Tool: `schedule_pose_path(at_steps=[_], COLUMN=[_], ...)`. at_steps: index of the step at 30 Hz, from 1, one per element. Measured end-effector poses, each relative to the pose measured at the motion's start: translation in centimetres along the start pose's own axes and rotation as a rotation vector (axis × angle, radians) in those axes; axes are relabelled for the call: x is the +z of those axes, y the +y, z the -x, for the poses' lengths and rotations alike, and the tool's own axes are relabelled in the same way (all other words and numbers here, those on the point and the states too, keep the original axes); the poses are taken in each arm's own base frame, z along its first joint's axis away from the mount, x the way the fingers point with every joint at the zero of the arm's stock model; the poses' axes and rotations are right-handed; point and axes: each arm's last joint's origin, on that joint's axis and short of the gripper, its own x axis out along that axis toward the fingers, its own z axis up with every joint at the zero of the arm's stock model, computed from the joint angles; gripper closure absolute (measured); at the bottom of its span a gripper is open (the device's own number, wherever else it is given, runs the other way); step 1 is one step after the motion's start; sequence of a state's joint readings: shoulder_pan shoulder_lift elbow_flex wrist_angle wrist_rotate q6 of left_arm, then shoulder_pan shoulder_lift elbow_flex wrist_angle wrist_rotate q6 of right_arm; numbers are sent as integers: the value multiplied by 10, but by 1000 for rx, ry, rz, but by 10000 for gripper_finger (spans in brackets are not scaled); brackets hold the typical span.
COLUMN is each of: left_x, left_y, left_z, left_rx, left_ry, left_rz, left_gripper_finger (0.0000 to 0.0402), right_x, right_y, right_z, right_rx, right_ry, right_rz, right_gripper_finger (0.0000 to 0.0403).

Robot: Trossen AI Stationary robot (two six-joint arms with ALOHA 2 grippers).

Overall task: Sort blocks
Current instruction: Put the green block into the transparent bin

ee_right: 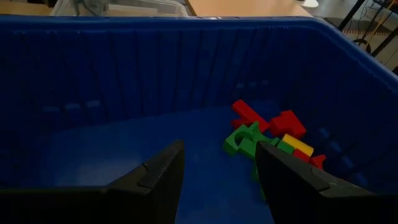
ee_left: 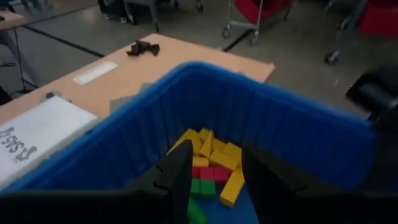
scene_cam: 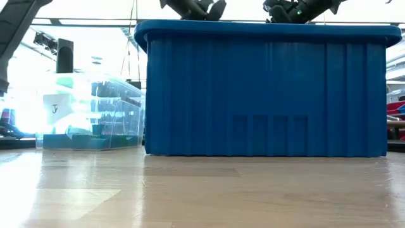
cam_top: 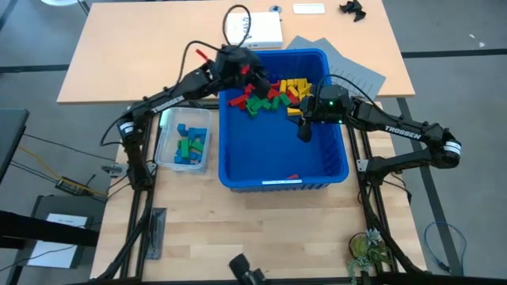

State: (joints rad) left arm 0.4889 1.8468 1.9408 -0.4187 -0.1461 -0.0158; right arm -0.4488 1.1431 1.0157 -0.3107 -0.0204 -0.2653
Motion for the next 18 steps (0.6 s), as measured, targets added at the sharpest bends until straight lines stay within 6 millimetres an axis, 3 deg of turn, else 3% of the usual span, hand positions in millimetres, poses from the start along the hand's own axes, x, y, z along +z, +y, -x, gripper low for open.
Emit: schedule_pose_path(at_steps=[12,18], left_x=[-28,-49], left_y=[-6,-8], left_z=[-38,-55], left_rx=[-11,-57], left_ry=[85,195], left_rz=[-20,-8], left_gripper_finger=[253,216], right_x=[0,0], right_y=[0,0], right_z=[0,0], right_rx=[0,0], right_ry=[-1,-2], right_rz=[0,0], right_gripper_finger=[206,206])
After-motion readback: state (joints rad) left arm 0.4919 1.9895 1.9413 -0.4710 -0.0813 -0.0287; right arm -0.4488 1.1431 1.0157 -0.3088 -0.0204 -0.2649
